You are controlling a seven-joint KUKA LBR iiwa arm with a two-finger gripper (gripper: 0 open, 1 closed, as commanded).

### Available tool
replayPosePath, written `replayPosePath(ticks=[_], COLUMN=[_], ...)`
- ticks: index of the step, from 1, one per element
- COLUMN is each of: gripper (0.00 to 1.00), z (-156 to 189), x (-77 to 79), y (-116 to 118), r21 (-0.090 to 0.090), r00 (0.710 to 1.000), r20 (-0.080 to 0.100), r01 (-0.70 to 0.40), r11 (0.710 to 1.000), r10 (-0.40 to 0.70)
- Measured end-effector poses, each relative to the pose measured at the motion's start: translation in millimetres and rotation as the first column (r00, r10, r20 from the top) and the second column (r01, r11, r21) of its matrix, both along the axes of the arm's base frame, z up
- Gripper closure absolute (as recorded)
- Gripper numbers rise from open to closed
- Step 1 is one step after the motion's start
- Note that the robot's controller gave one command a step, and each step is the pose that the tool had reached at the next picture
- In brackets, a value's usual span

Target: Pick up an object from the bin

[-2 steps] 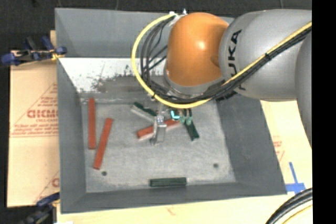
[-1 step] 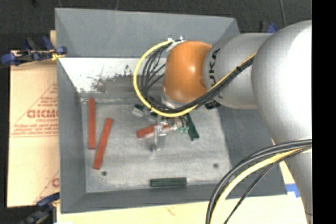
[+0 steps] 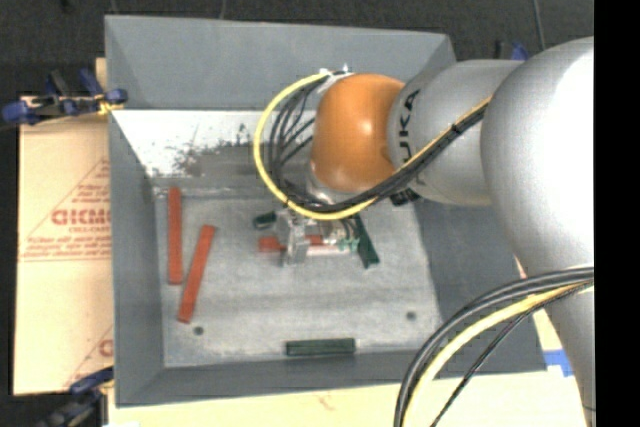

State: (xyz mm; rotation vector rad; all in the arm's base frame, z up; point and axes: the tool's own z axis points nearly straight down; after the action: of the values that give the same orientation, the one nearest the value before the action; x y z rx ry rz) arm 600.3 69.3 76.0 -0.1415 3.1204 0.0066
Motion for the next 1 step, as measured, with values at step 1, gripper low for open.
replayPosePath(ticks=[1], gripper=[1.00], z=[-0.3], x=[-22.1], y=[-51.3], r21=[0.002], r00=[0.994], r20=[-0.003], r01=[0.113], r11=[0.994], r10=[-0.113])
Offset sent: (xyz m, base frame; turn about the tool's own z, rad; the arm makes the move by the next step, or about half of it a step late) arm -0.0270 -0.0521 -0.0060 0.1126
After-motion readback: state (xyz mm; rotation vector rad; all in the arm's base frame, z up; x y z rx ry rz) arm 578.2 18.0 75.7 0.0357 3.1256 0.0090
